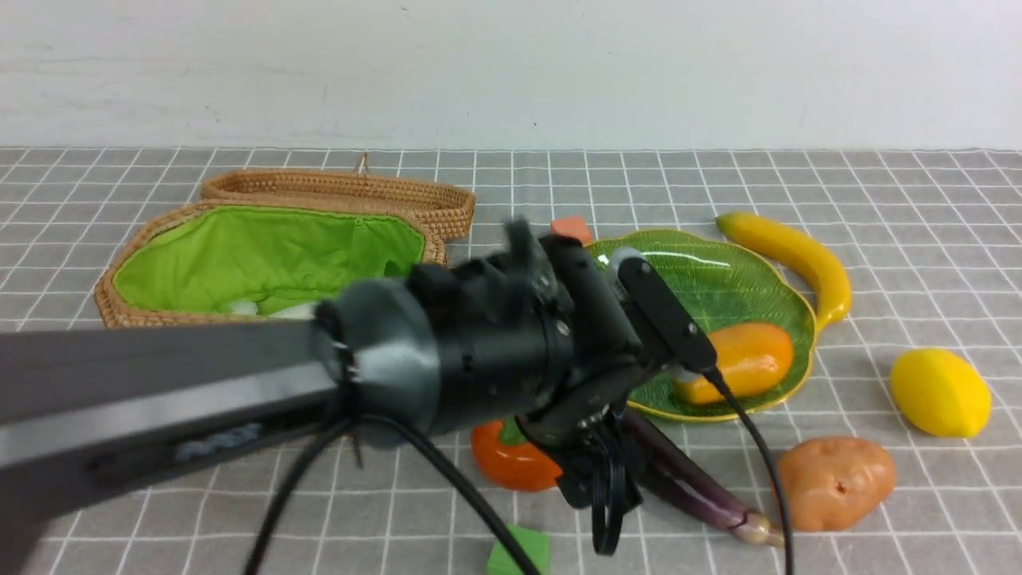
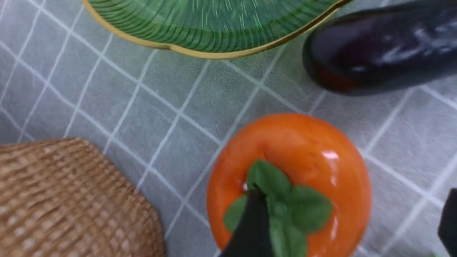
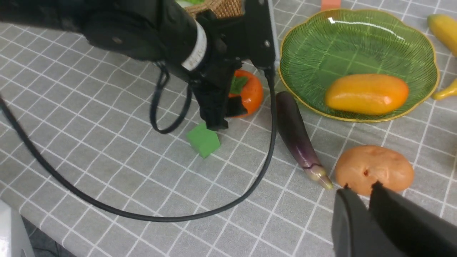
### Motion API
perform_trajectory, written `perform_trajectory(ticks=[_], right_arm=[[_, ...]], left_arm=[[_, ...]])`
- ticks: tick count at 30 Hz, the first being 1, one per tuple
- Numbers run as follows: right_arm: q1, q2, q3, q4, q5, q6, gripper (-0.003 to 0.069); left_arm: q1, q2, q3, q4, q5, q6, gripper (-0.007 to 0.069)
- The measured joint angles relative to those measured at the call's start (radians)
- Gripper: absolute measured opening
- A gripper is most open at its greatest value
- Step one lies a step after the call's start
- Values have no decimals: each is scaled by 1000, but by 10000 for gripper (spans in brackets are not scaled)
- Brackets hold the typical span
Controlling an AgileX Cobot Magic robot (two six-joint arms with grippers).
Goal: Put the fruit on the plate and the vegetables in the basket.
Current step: Grab a tomato with your left arm and place it on the plate on the right.
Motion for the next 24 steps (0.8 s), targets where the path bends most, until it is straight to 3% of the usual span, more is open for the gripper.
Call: perform_trajectory(ticks=[3,8,24], right_arm=[[0,0,0,6,4,0,87],[0,0,0,19,23,0,87],[0,0,0,37,24,-1,87]], left_arm=[[0,58,0,65,0,-67,649],[0,110,0,179,-8,-208,559],[0,127,-2,270,10,-241,477]])
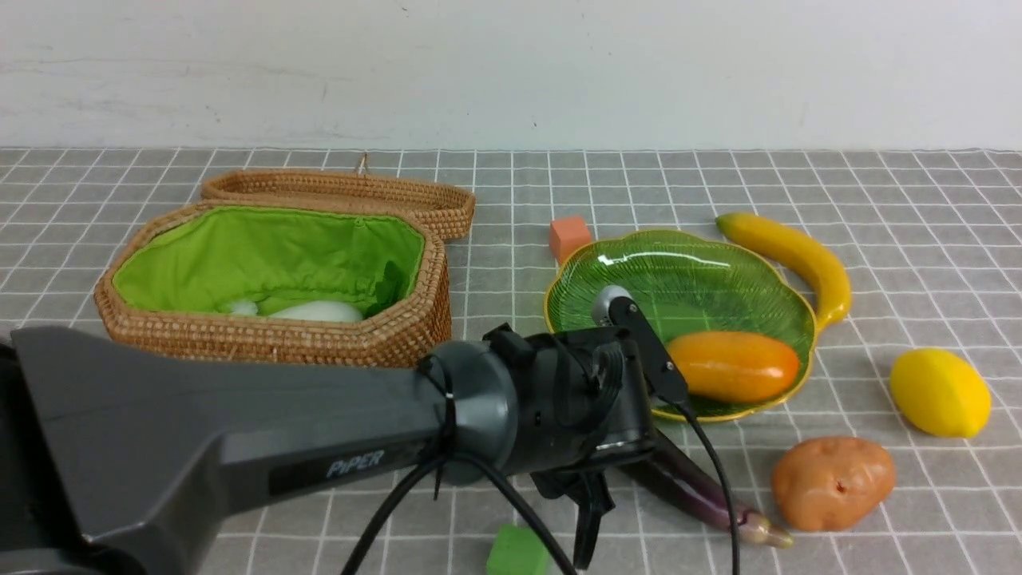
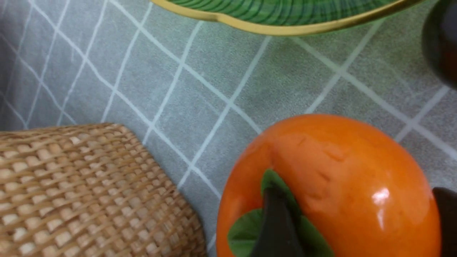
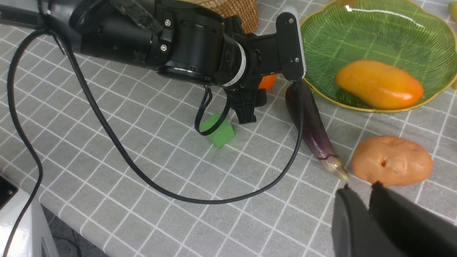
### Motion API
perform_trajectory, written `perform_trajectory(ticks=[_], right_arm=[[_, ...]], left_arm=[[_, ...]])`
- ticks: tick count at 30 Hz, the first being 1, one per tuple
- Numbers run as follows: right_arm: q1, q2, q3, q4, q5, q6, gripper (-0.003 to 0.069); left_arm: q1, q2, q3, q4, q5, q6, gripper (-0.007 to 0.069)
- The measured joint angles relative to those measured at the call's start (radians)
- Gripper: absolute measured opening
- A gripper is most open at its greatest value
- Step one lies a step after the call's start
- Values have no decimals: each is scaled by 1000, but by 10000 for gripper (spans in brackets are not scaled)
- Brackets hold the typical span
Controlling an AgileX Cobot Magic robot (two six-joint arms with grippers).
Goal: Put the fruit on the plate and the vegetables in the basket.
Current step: Grab a tomato with your left arm and place it on the plate on the right.
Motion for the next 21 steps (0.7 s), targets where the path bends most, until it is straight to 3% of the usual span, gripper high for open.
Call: perform_trajectory(ticks=[8,12,21], right_arm=[[0,0,0,0,1,0,87],[0,0,0,0,1,0,87],[0,0,0,-2,-10,0,87]], left_arm=[[0,1,-12,-7,14,-19,477],[-1,-24,-48,-70,53,-14,477],[0,-102,-225,-192,127,89,476]])
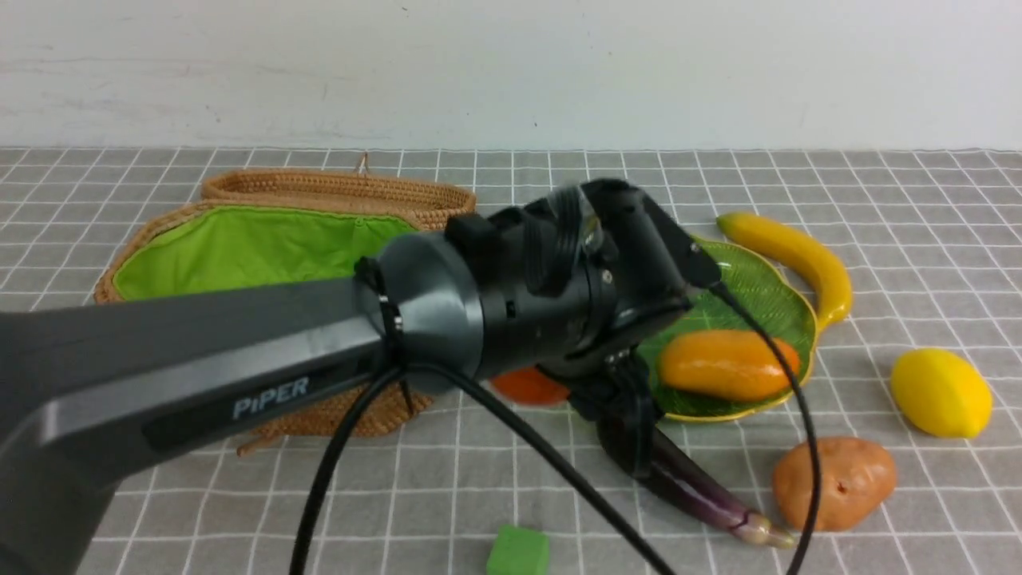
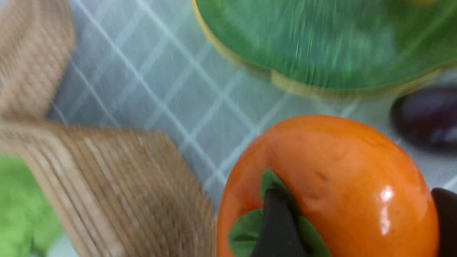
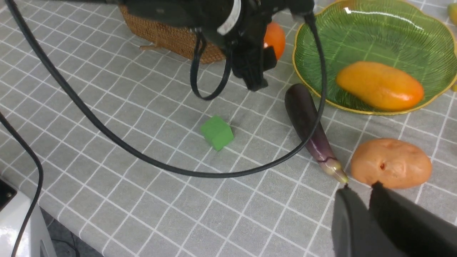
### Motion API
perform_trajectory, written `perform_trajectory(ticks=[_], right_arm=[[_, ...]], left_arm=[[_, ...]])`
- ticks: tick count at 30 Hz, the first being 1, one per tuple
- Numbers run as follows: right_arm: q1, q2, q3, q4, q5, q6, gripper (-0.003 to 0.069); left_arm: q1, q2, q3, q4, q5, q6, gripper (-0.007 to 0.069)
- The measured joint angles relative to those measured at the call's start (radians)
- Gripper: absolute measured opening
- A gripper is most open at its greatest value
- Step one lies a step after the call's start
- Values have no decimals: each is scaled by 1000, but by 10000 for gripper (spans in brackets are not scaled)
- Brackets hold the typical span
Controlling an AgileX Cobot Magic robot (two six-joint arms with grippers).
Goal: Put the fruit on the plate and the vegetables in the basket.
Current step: Grab a tomato with your left arm and place it on the plate on the right.
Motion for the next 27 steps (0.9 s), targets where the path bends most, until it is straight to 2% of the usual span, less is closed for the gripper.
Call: perform_trajectory(ticks=[2,8,14,16,17,18,21,24,27], right_arm=[[0,0,0,-2,-7,0,87],[0,0,0,-24,-34,0,87],[0,0,0,-28,-33,0,87],[0,0,0,-28,-33,0,87],[0,0,0,-28,-33,0,87],[0,0,0,-28,-33,0,87],[0,0,0,-30,-35,0,87],[0,0,0,-39,-42,1,87],[0,1,0,-48,-45,25,90]], left_arm=[[4,4,-38,-23,-21,23,476],[66,131,-185,-138,-243,82,476],[111,254,-229,-137,-346,89,477],[112,261,-230,-136,-367,89,521],[112,261,-230,-136,-368,89,528],[112,257,-235,-137,-375,89,600],[112,241,-236,-139,-365,89,660],[112,210,-236,-150,-312,89,657],[112,163,-236,-175,-233,89,622]])
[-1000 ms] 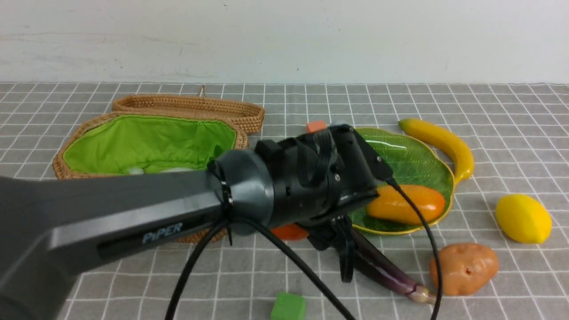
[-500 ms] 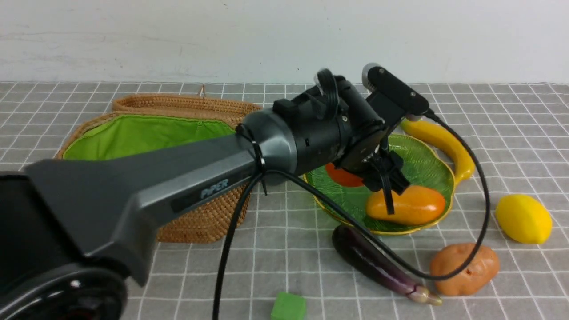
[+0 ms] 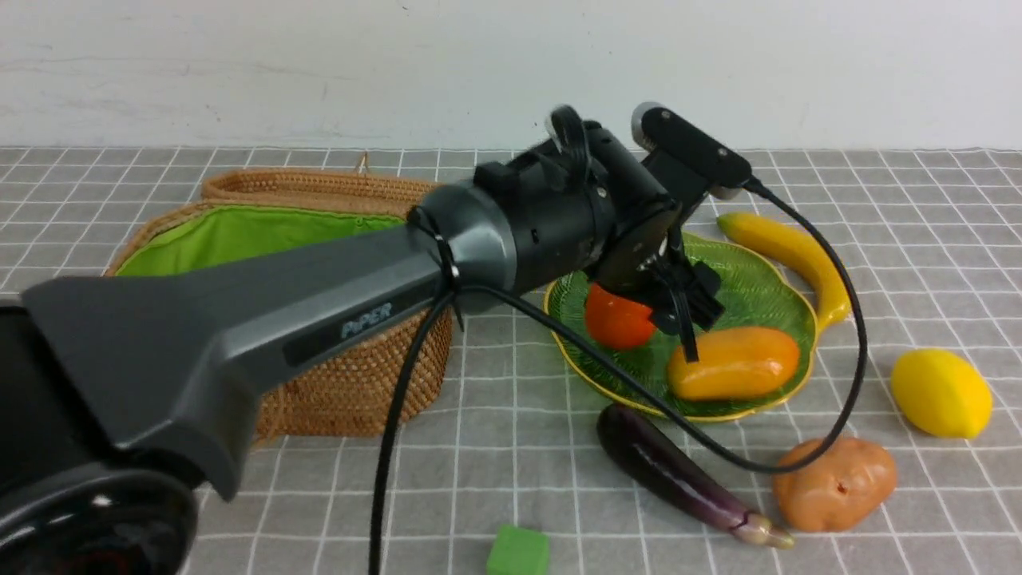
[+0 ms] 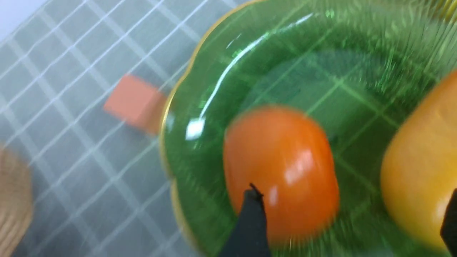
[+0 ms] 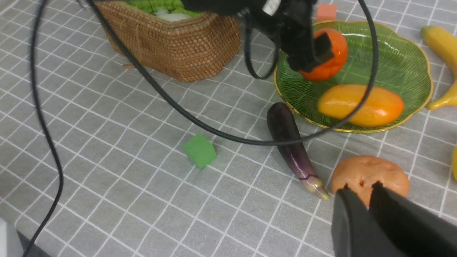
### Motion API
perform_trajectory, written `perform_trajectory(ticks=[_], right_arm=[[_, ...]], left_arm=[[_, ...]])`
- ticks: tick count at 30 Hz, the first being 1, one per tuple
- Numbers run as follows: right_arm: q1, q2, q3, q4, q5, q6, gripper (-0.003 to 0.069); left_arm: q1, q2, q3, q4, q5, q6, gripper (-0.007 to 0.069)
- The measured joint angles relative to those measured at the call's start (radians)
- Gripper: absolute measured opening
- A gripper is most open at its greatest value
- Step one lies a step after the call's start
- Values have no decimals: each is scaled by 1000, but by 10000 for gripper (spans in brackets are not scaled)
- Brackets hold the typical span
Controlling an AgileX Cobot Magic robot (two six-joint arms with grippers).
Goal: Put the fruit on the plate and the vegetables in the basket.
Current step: Grab a tomato with your left arm and place it on the plate on the right, then grab an eggplant with your right arm and place it in the basket on the left.
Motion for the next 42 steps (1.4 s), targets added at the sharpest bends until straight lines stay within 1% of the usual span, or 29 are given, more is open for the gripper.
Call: perform_trajectory(ticks=[2,3,4,7,8,9,10,11,12,13,16,18,20,23,25,26,28,29,30,31,34,37,40,42], right_arm=[[0,7,0,-2,2,21,92],[0,29,0,-9,12,34,94],[0,45,0,-11,16,36,95],[0,134,0,-25,18,37,98],[0,134,0,-26,17,37,98],[0,199,0,-27,10,35,101],[0,244,0,-27,4,32,102],[0,301,0,-27,-5,18,104],[0,311,0,-27,-7,14,105],[0,399,0,-26,-30,-29,108],[0,514,0,-22,-73,-96,113],[0,619,0,-6,-119,-146,125],[0,675,0,7,-147,-172,140],[0,787,0,28,-207,-214,190],[0,833,0,37,-233,-233,225],[1,877,0,51,-265,-252,264],[1,939,0,68,-312,-291,328],[2,965,0,80,-329,-308,356],[2,965,0,81,-333,-308,356],[4,1007,0,93,-355,-334,398],[7,1088,0,108,-390,-370,460],[7,1157,0,114,-430,-409,479],[7,1203,0,122,-456,-446,476],[7,1231,0,125,-472,-472,461]], left_arm=[[0,-72,0,-26,104,0,543],[0,-156,0,-52,205,-9,428],[0,-198,0,-61,238,-18,382],[0,-367,12,-107,345,-50,124],[0,-378,18,-111,353,-50,92],[0,-447,40,-125,368,-59,22],[0,-516,72,-138,375,-66,-13],[0,-596,117,-156,376,-69,-13],[0,-596,125,-159,376,-69,-13],[0,-713,216,-198,374,-70,-13],[0,-845,370,-236,359,-61,-13],[0,-989,545,-265,322,-48,-13],[0,-1085,661,-279,282,-45,-13],[0,-1258,852,-302,170,-41,-13],[0,-1323,915,-308,120,-41,-13],[0,-1405,975,-314,62,-39,-13],[0,-1497,1045,-320,12,-38,-13],[0,-1536,1067,-322,-3,-38,-13],[0,-1543,1071,-322,-5,-38,-13],[0,-1589,1094,-325,-13,-38,-13],[0,-1629,1107,-325,-16,-38,-13],[0,-1631,1109,-327,-15,-38,-13],[0,-1631,1109,-335,-15,-38,-13],[0,-1631,1109,-336,-15,-38,-13]])
